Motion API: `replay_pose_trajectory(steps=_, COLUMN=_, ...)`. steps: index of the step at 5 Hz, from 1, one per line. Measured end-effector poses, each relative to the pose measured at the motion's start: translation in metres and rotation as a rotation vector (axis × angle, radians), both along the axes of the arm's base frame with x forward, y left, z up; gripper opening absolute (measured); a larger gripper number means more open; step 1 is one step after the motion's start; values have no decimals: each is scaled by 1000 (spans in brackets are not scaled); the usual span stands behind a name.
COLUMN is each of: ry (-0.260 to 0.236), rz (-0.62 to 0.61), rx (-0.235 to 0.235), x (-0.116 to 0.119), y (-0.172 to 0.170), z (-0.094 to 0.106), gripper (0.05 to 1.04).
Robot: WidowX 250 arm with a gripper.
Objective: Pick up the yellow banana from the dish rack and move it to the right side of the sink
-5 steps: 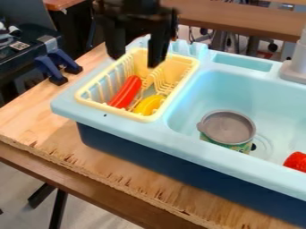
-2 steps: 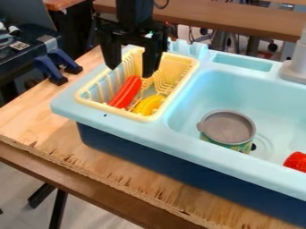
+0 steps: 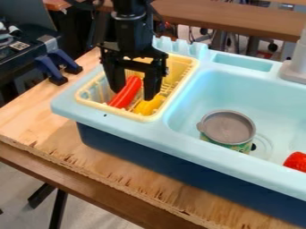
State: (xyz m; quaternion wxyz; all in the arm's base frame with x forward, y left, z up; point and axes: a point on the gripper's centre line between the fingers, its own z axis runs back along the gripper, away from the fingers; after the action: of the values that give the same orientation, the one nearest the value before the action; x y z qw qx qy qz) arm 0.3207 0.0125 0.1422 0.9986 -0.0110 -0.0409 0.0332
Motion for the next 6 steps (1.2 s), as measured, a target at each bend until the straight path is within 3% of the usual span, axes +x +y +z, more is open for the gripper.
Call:
replay_pose_trajectory(steps=1, ry=-32, rz=11, rx=-54, x=3, y=4, z=-3, gripper=1003)
replay_pose_trajectory(steps=3, ry=-5, rz=15, rx=-72, x=6, y=8, z=-16, gripper=1003)
replay_pose_trajectory(steps=5, ry=-18, rz=42, rx=-134, x=11, y=10, z=-19, gripper=1003)
replay_pose_trajectory(steps=6, ry=-13, rz=38, rx=-137, x=12, y=9, z=-19, gripper=1002)
